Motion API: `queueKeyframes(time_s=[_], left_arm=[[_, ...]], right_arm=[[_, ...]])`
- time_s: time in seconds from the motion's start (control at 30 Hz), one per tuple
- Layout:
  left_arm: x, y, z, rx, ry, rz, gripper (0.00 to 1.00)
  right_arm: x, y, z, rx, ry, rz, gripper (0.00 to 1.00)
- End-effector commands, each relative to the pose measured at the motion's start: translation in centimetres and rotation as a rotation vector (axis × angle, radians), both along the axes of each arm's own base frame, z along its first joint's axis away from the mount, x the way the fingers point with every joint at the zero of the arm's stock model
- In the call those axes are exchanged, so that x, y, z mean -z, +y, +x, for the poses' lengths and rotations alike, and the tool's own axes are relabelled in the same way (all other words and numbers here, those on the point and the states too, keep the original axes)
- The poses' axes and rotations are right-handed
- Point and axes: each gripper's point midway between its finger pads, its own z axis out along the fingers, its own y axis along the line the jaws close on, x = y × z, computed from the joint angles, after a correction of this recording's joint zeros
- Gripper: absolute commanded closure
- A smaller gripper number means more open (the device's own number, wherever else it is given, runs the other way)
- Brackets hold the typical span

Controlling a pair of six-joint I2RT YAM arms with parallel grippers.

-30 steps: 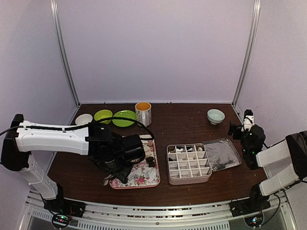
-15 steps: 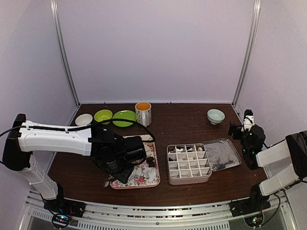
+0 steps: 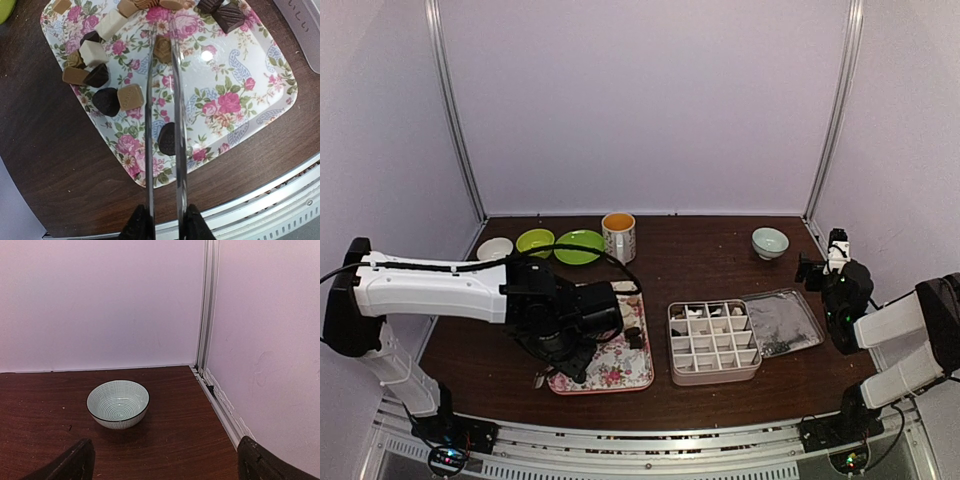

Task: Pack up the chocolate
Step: Pick up the fake chocolate from the plate.

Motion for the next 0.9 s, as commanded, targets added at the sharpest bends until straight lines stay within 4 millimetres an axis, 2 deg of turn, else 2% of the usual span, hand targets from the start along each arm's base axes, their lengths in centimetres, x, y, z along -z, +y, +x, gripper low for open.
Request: queueKeyframes(time_s=[0.0, 0.2, 0.33, 0.57, 0.87], left_arm=[[-2.9, -0.2, 0.3, -0.008, -0.048, -0.080, 0.77], [-3.4, 0.3, 0.1, -0.022, -0.052, -0.104, 0.78], [-4.2, -0.3, 0.2, -0.012, -0.072, -0.149, 0.78], [-6.2, -3.3, 0.4, 0.049, -0.103, -0.316, 0.78], [-7.1, -8.5, 0.7, 0.135, -0.121, -0.510, 0.80]], right_arm=[[-0.5, -0.2, 0.3, 0.009, -0.011, 0.002, 0.00], [-0.5, -0.2, 0.3, 0.009, -0.013, 0.002, 0.00], [-0.5, -0.2, 0.3, 0.008, -0.013, 0.002, 0.00], [-0.5, -0.2, 0.3, 0.009, -0.012, 0.002, 0.00], [-0.5, -0.2, 0.3, 0.009, -0.011, 0.002, 0.00]])
